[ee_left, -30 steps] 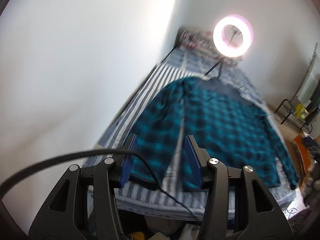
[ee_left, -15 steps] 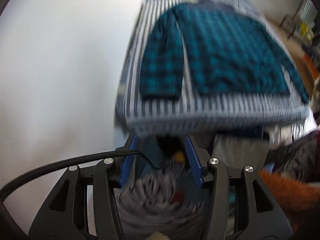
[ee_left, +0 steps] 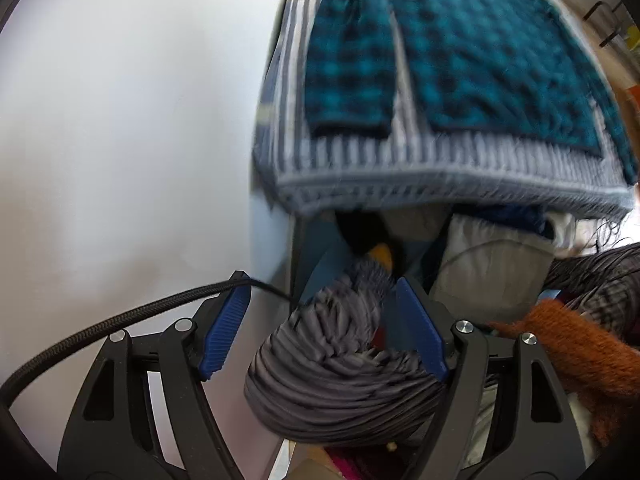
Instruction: Fold large clothes
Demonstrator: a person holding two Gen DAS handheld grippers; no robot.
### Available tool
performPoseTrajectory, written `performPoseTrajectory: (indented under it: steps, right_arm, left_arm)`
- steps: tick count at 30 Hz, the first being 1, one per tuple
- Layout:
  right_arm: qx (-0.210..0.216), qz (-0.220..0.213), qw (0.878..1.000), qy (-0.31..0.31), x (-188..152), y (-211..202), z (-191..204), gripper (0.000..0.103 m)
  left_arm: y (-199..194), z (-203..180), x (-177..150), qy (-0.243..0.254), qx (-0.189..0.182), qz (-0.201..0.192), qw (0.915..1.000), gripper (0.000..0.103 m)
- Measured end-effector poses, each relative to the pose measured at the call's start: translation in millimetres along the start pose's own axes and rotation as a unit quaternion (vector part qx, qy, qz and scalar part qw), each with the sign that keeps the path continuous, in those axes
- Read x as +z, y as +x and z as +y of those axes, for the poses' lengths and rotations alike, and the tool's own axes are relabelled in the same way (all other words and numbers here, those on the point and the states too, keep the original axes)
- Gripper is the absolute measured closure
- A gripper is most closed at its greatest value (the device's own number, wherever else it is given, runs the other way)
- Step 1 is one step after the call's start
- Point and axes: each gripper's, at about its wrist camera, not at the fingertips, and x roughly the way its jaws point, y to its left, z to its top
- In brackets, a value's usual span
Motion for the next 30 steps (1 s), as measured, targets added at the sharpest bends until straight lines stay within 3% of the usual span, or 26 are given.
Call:
performPoseTrajectory:
  steps: [3, 7, 9, 10, 12, 14, 15, 17, 18, 20, 24, 30]
  right_arm:
    - [0.018, 0.010, 0.999, 0.033, 1, 1, -8, 0.000]
    - [0.022, 0.013, 0.998, 0.054, 0, 1, -13, 0.000]
    - [0.018, 0.009, 0.998, 0.054, -1, -3, -14, 0.000]
    - [0.018, 0.007, 0.998, 0.055, -2, -5, -15, 0.000]
    - [0.023, 0.006, 0.998, 0.059, -1, -7, -16, 0.000]
    - [0.026, 0.006, 0.998, 0.063, -1, -8, -18, 0.000]
    - [0.026, 0.006, 0.998, 0.065, -1, -9, -19, 0.000]
    - [0.025, 0.005, 0.998, 0.065, -1, -10, -21, 0.000]
    - [0.023, 0.004, 0.998, 0.064, -1, -10, -21, 0.000]
    - [0.016, 0.003, 0.998, 0.060, -2, -12, -23, 0.000]
    - [-0.005, 0.006, 0.999, 0.051, -5, -11, -30, 0.000]
    - [-0.027, 0.032, 0.998, 0.039, -14, -2, -43, 0.000]
  left_arm:
    - [-25, 3, 14, -0.018, -0.026, -0.040, 0.9987, 0.025]
    - [-5, 3, 17, -0.018, -0.033, 0.045, 0.9983, 0.025]
    - [6, -3, 22, -0.024, -0.065, 0.072, 0.9950, 0.031]
    - [4, -9, 26, -0.026, -0.094, 0.067, 0.9930, 0.033]
    - [-14, -20, 39, -0.024, -0.137, 0.011, 0.9902, 0.034]
    - [-31, -28, 50, -0.016, -0.181, -0.057, 0.9818, 0.035]
    - [-40, -33, 56, -0.011, -0.162, -0.108, 0.9808, 0.035]
    - [-46, -40, 64, -0.002, -0.090, -0.178, 0.9799, 0.035]
    - [-45, -46, 69, 0.003, -0.058, -0.204, 0.9771, 0.035]
    - [-33, -52, 77, 0.000, -0.039, -0.234, 0.9714, 0.035]
    - [16, -54, 97, -0.013, -0.014, -0.235, 0.9719, 0.035]
    - [117, -9, 126, -0.102, -0.035, -0.197, 0.9743, 0.044]
